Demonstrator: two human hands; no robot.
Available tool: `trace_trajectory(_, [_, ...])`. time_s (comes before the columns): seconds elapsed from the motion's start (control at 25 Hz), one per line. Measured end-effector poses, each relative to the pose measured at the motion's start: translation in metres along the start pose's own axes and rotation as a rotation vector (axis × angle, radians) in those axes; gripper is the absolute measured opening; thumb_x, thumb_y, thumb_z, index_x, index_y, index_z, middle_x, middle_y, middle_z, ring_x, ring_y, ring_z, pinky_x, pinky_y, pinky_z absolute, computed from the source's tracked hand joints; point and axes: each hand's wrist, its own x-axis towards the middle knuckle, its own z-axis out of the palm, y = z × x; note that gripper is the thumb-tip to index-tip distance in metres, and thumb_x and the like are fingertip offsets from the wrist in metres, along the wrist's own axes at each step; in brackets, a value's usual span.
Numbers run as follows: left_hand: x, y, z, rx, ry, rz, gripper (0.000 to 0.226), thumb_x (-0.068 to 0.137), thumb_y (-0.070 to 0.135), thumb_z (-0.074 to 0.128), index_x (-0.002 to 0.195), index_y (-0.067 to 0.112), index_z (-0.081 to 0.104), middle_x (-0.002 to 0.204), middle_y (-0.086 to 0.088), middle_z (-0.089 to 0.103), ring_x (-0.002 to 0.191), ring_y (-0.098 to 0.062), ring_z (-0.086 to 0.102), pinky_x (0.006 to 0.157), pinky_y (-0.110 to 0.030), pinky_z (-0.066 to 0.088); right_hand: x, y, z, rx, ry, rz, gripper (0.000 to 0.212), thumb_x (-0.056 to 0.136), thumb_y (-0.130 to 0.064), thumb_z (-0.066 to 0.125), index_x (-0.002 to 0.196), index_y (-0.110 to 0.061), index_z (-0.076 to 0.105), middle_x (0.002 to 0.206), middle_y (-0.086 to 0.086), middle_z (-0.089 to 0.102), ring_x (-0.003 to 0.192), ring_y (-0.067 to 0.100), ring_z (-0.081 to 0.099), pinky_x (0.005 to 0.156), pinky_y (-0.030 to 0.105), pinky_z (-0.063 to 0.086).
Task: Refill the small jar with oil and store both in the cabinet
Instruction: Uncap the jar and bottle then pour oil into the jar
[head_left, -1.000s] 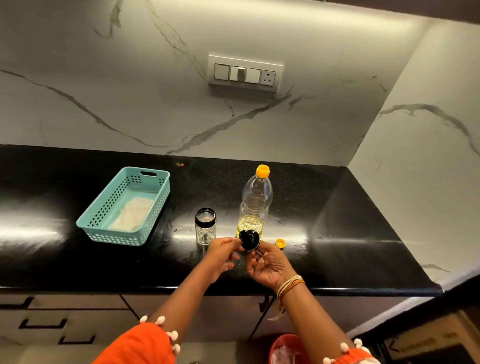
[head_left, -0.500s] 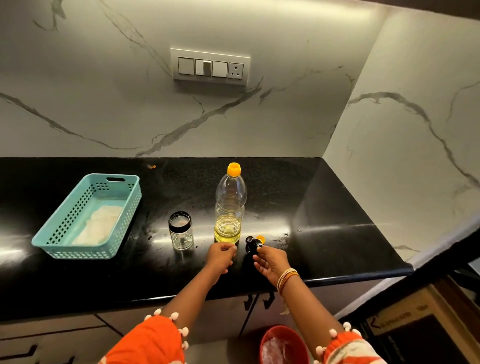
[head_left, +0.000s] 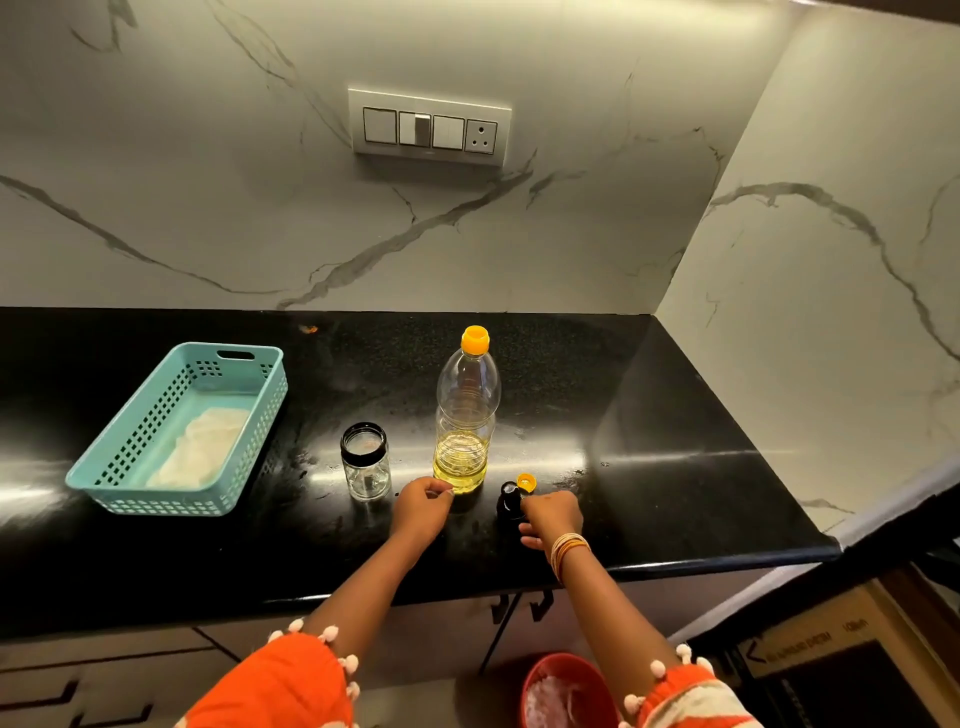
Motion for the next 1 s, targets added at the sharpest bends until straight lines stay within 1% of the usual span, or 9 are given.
trace_trajectory(0.16, [-0.009,0.002,-0.004,-0.001,0.022,0.033,0.011,0.09,0.018,0.06,0.099,0.016,0.067,0.098,-0.005,0.068,0.089,-0.023,0.064,0.071,-0.031,0.048,-0.006,-0.006,-0.005,-0.171,-0.008,-0.062,0.007,0.079,-0.01,0.061,0.079,-0.006,0.055,0.074,0.01,0.062,0.064,0.024,0.068,0.048,0.031,0.057])
trace_trajectory(0.24, [-0.013,0.002,-0.008,-0.004,0.036,0.044,0.012,0.09,0.018,0.06,0.099,0.016,0.068,0.096,-0.005,0.068,0.085,-0.021,0.063,0.069,-0.029,0.048,-0.01,-0.011,-0.007,-0.206,-0.006,-0.104,0.008,0.078,-0.009,0.06,0.083,-0.003,0.06,0.08,0.014,0.066,0.072,0.027,0.07,0.05,0.032,0.058])
trace_trajectory(0.32, [-0.017,0.002,-0.013,-0.008,0.051,0.052,0.011,0.09,0.017,0.06,0.098,0.017,0.068,0.095,-0.005,0.068,0.081,-0.02,0.062,0.066,-0.028,0.047,-0.014,-0.017,-0.006,-0.196,-0.001,-0.2,0.014,0.076,-0.007,0.06,0.086,-0.006,0.069,0.089,0.016,0.071,0.083,0.031,0.069,0.064,0.038,0.061])
trace_trajectory(0.4, [-0.021,0.001,-0.019,-0.006,0.072,0.059,0.01,0.089,0.016,0.059,0.095,0.019,0.066,0.089,-0.004,0.067,0.073,-0.018,0.06,0.061,-0.027,0.046,-0.022,-0.026,-0.004,-0.154,-0.009,-0.29,0.024,0.075,-0.008,0.06,0.096,-0.01,0.072,0.095,0.012,0.071,0.091,0.03,0.067,0.081,0.041,0.058])
trace_trajectory(0.48, [-0.025,-0.001,-0.024,0.009,0.1,0.069,0.01,0.089,0.016,0.059,0.095,0.019,0.065,0.084,-0.003,0.065,0.065,-0.016,0.058,0.056,-0.026,0.046,-0.034,-0.037,0.0,-0.081,-0.022,-0.355,0.034,0.075,-0.01,0.062,0.109,-0.011,0.067,0.094,0.007,0.069,0.087,0.023,0.065,0.078,0.033,0.053])
trace_trajectory(0.56, [-0.028,-0.005,-0.03,0.014,0.124,0.072,0.01,0.089,0.015,0.058,0.095,0.018,0.065,0.084,-0.004,0.065,0.063,-0.017,0.057,0.057,-0.027,0.047,-0.045,-0.049,0.006,0.002,-0.057,-0.426,0.041,0.077,-0.011,0.064,0.118,-0.011,0.061,0.095,0.005,0.066,0.086,0.018,0.062,0.076,0.03,0.049])
trace_trajectory(0.72, [-0.034,-0.011,-0.043,0.027,0.21,0.051,0.014,0.088,0.015,0.058,0.098,0.014,0.066,0.091,-0.006,0.068,0.074,-0.018,0.059,0.064,-0.029,0.046,-0.058,-0.067,0.017,-0.012,-0.11,-0.587,0.068,0.075,-0.016,0.073,0.136,-0.015,0.043,0.124,0.009,0.052,0.113,0.022,0.053,0.098,0.04,0.048])
trace_trajectory(0.84, [-0.037,-0.008,-0.058,0.071,0.364,-0.002,0.011,0.085,0.02,0.062,0.095,0.015,0.061,0.102,-0.01,0.067,0.089,-0.027,0.061,0.068,-0.03,0.04,-0.061,-0.079,0.025,0.01,-0.135,-0.676,0.086,0.071,-0.02,0.081,0.142,-0.018,0.033,0.133,0.009,0.046,0.122,0.022,0.048,0.104,0.041,0.045])
trace_trajectory(1.0, [-0.03,-0.001,-0.075,0.067,0.455,0.04,0.043,0.081,0.021,0.069,0.116,0.005,0.05,0.12,-0.02,0.056,0.107,-0.035,0.055,0.077,-0.033,0.04,-0.058,-0.089,0.035,0.031,-0.204,-0.736,0.096,0.065,-0.021,0.087,0.142,-0.018,0.031,0.135,0.011,0.048,0.124,0.026,0.051,0.104,0.045,0.046])
